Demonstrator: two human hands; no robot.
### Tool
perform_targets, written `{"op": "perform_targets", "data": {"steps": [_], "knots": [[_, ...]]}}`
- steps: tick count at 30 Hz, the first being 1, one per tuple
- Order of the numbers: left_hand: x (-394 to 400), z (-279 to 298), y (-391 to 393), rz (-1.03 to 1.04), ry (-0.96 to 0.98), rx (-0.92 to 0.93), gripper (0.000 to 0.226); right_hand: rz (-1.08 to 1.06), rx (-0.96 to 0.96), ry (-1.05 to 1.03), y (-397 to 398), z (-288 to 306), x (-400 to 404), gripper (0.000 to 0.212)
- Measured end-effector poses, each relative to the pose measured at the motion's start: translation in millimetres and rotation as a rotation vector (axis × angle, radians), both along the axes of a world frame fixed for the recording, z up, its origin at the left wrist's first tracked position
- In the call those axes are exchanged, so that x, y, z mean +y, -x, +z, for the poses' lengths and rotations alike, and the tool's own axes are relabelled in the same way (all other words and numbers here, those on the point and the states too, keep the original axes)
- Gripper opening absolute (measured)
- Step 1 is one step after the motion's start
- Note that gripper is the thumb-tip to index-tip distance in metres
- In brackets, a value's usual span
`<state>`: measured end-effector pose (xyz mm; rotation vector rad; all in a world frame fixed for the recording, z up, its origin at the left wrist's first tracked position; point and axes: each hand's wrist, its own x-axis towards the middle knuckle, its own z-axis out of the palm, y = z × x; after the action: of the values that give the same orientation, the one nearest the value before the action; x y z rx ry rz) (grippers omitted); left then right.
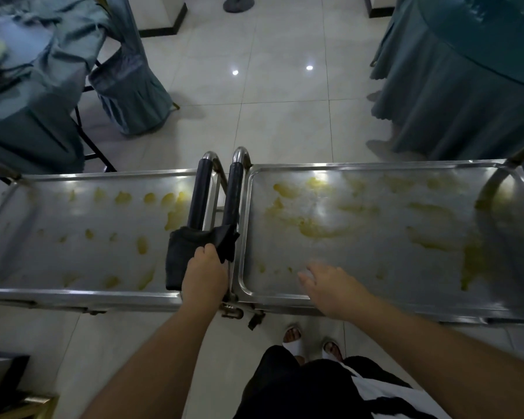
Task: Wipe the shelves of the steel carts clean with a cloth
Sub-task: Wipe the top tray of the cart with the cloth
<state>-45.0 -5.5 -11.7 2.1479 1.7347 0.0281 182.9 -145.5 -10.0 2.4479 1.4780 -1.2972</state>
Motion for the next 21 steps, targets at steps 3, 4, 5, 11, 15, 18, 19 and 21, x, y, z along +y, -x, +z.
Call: {"op": "perform_targets", "data": {"steps": [3, 4, 5, 11, 15, 18, 19, 21], "knots": [[-0.8, 20.7, -1.4, 0.060, -0.049, -0.099, 0.004, -0.055, 0.224, -0.075, 1.2, 12.8, 7.6, 0.062], [-3.0, 28.9, -4.0, 0.071, -0.075, -0.126, 0.004, -0.085, 0.299, -0.113, 2.8, 18.0, 10.8, 0.063], [-5.6, 37.1, -7.5, 0.072, -0.098, -0.147, 0.004, -0.129, 0.376, -0.153, 4.8, 22.5, 15.0, 0.063], [-37.1, 78.4, -48.7, 0.047, -0.086, -0.287, 0.011, -0.546, 0.881, -0.164, 14.8, 34.9, 31.9, 0.060], [-71.1, 85.8, -85.0, -0.114, 0.008, -0.357, 0.016, -0.746, 1.234, -0.181, 9.0, 37.7, 21.4, 0.087], [-84.5, 75.6, -103.3, -0.309, 0.165, -0.335, 0.019, -0.847, 1.326, -0.206, -2.3, 29.6, 12.1, 0.075], [-83.0, 71.7, -106.5, -0.373, 0.244, -0.341, 0.022, -0.909, 1.344, -0.197, -7.0, 23.3, 10.1, 0.062], [-71.2, 61.9, -107.6, -0.456, 0.383, -0.351, 0.038, -1.054, 1.382, -0.180, -17.0, 8.0, 5.9, 0.046]]}}
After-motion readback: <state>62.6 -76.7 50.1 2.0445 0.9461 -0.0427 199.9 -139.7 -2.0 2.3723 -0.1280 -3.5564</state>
